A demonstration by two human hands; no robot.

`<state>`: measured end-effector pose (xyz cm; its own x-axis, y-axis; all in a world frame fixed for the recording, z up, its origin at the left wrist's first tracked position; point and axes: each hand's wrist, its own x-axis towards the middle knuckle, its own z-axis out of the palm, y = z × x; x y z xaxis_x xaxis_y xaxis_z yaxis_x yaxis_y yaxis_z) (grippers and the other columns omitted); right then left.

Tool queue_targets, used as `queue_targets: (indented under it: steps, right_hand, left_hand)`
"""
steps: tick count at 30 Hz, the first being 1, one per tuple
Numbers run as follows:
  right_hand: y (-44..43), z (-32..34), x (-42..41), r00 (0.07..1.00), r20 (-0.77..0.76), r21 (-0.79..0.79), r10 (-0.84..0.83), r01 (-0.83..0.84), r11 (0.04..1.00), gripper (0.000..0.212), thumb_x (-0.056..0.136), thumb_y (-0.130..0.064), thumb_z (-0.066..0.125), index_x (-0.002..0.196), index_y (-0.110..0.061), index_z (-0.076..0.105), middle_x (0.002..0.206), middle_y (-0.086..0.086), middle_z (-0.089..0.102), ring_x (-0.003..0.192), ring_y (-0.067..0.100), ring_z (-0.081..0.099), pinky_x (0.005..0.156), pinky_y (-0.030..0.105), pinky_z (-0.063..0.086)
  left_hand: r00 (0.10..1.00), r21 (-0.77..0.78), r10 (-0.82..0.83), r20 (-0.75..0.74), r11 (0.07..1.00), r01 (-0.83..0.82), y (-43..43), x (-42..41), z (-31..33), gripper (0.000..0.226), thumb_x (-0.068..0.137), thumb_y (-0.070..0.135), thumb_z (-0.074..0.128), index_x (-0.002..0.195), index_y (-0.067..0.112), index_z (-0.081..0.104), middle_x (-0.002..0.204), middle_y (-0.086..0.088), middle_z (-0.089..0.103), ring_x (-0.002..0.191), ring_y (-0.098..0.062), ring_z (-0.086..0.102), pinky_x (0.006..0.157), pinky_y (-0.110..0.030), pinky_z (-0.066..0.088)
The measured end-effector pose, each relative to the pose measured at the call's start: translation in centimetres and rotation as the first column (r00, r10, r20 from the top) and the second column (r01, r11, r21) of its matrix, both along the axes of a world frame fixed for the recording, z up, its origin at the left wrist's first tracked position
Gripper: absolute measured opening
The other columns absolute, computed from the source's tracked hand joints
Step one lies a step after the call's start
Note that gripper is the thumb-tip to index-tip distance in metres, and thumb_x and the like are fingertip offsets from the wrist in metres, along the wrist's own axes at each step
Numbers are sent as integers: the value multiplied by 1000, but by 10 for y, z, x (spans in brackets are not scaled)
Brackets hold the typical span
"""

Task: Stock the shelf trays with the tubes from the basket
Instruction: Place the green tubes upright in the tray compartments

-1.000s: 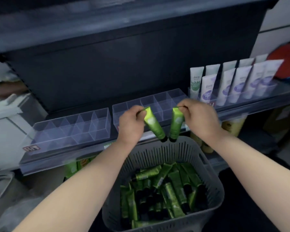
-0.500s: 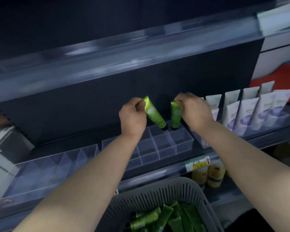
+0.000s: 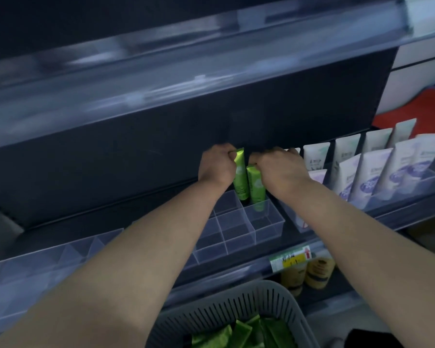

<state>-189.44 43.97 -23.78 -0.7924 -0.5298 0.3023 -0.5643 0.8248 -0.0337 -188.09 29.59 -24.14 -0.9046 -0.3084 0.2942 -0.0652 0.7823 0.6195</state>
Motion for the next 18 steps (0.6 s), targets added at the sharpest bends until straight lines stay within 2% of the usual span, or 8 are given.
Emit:
queue_targets:
  steps: [5, 8, 12, 18]
  right_hand:
    - [5, -6, 0, 1000, -5, -11, -12, 12, 1000, 42, 83, -6, 52, 122, -20, 53, 114, 5, 61, 111, 27, 50, 82, 36, 36]
    - [6, -7, -2, 1000, -20, -29, -2, 2, 1000, 41, 84, -10, 56, 123, -22, 53, 115, 4, 60, 112, 26, 49, 82, 35, 35]
    - [7, -5, 0, 999, -44, -40, 0, -2, 999, 39, 84, -11, 57, 121, -23, 55, 112, 2, 61, 111, 25, 49, 82, 35, 36]
    - [11, 3, 19, 996, -95, -53, -2, -3, 999, 42, 82, -4, 55, 120, -22, 56, 111, 2, 60, 110, 26, 47, 84, 37, 39]
  left_hand:
    - [994, -16, -58, 88, 998, 59, 0, -5, -9, 22, 94, 8, 49, 96, 12, 70, 97, -6, 70, 92, -19, 63, 76, -26, 47]
    - [995, -38, -61, 85, 997, 65, 0, -4, -9, 22, 94, 9, 49, 100, 13, 70, 102, -6, 70, 97, -19, 62, 76, -21, 44]
    - [998, -69, -37, 55, 997, 41, 0, 2, -5, 23, 95, 11, 52, 112, 14, 67, 114, -5, 67, 107, -19, 59, 85, -20, 42]
    - [999, -63, -23, 25, 998, 24, -1, 23, 5, 25, 95, 9, 51, 115, 13, 66, 113, -5, 67, 107, -19, 60, 90, -23, 47]
